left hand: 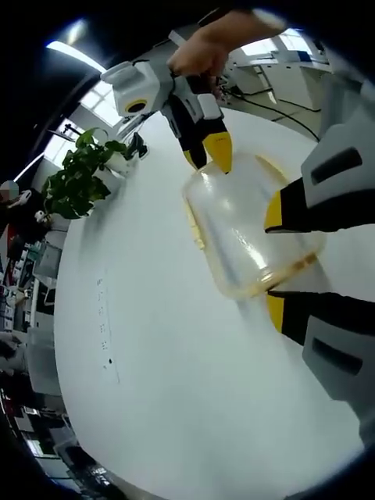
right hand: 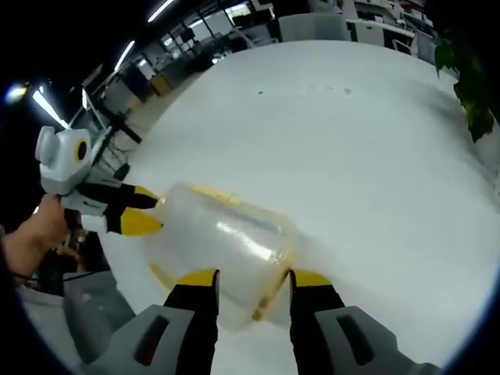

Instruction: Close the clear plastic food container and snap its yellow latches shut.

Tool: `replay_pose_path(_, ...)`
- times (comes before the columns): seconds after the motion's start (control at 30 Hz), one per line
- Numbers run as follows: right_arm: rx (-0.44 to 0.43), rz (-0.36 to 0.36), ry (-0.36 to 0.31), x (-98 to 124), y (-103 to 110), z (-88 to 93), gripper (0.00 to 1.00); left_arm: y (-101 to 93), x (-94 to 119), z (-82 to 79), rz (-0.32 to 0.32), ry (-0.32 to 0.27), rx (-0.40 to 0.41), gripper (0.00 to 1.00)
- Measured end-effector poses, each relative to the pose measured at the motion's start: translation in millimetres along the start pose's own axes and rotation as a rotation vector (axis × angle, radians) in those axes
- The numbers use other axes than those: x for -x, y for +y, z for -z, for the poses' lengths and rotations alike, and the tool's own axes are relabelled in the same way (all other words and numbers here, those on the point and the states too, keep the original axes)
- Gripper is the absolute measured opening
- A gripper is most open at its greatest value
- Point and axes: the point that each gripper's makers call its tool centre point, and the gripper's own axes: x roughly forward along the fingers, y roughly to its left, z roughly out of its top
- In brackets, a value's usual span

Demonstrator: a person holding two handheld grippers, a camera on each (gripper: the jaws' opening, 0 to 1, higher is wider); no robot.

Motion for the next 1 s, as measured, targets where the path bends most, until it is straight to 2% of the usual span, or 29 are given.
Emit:
replay_pose_path(0.1, 0.054, -0.014, 0.015, -2.1, 4.7, 2.0, 0.39, -0.6, -0.3, -0.3, 0.009, -0.004, -0.016, 0.29)
replay_pose_path(0.17, 0.066, -0.014, 0.024, -3.4, 6.8, 2.7, 0.42, -2.4, -0.3, 0.4, 0.018, -0.002, -0.058, 0.30)
replay_pose_path(0.2, 0.099, -0.009, 0.035, -3.2, 6.6, 3.0, 0.42, -2.8, 0.0, 0.2, 0.017, -0.004, -0.071, 0.30)
replay_pose_path(0.37, 0.171, 0.013, 0.050, -0.7, 6.4, 0.3, 0.42, -1.6, 2.7, -0.6, 0.010, -0.002, -0.155, 0.35)
replay_pose_path(0.47, 0.243, 0.024, 0.072, 1.9, 5.9, 0.5, 0.42, 1.0, 6.9, -4.6, 0.005, -0.016, -0.177, 0.36)
replay_pose_path(0.57, 0.293, 0.035, 0.075, 3.5, 6.8, -1.8, 0.42, 4.4, 11.1, -7.3, -0.012, -0.018, -0.243, 0.38)
replay_pose_path(0.7, 0.322, 0.050, 0.096, 4.4, 4.7, -1.8, 0.39, 5.3, 14.8, -12.0, -0.015, -0.019, -0.286, 0.38)
replay_pose_path(0.83, 0.399, 0.062, 0.108, 5.2, 2.9, -4.8, 0.39, 4.5, 17.2, -18.1, -0.019, -0.018, -0.395, 0.36)
replay_pose_path(1.0, 0.491, 0.064, 0.125, 7.7, 4.1, -9.3, 0.39, 1.8, 19.3, -19.6, -0.011, 0.012, -0.479, 0.35)
